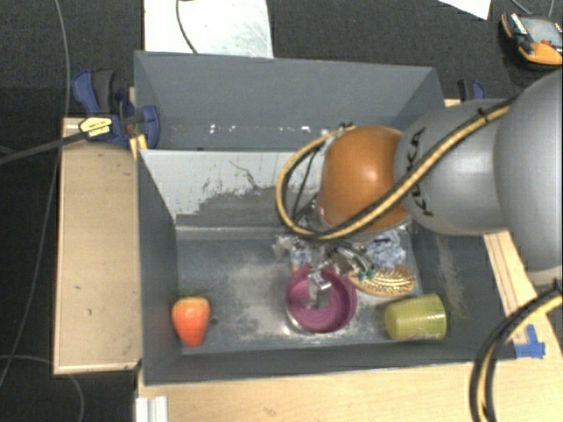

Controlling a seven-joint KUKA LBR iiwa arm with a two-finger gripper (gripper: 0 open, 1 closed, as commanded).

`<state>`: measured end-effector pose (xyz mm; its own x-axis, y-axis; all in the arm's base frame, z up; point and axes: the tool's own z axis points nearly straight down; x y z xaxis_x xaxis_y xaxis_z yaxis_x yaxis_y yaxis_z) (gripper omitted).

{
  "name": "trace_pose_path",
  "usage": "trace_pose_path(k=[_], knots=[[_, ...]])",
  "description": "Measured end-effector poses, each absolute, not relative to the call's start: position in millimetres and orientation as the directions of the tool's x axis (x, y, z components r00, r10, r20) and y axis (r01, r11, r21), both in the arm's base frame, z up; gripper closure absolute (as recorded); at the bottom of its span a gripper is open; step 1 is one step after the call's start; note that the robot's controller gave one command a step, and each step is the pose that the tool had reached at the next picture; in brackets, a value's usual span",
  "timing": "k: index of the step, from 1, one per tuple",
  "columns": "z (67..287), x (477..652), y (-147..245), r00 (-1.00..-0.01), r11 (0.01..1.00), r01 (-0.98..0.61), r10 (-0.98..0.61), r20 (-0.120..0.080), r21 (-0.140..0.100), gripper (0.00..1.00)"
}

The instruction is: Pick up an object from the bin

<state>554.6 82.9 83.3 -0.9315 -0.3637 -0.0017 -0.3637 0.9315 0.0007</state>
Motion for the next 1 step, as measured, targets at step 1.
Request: trace_pose_path(k=[1], knots=[[82.5, 544.8, 71.1, -0.991, 0.991, -0.134, -0.134, -0.002, 0.002, 0.0]])
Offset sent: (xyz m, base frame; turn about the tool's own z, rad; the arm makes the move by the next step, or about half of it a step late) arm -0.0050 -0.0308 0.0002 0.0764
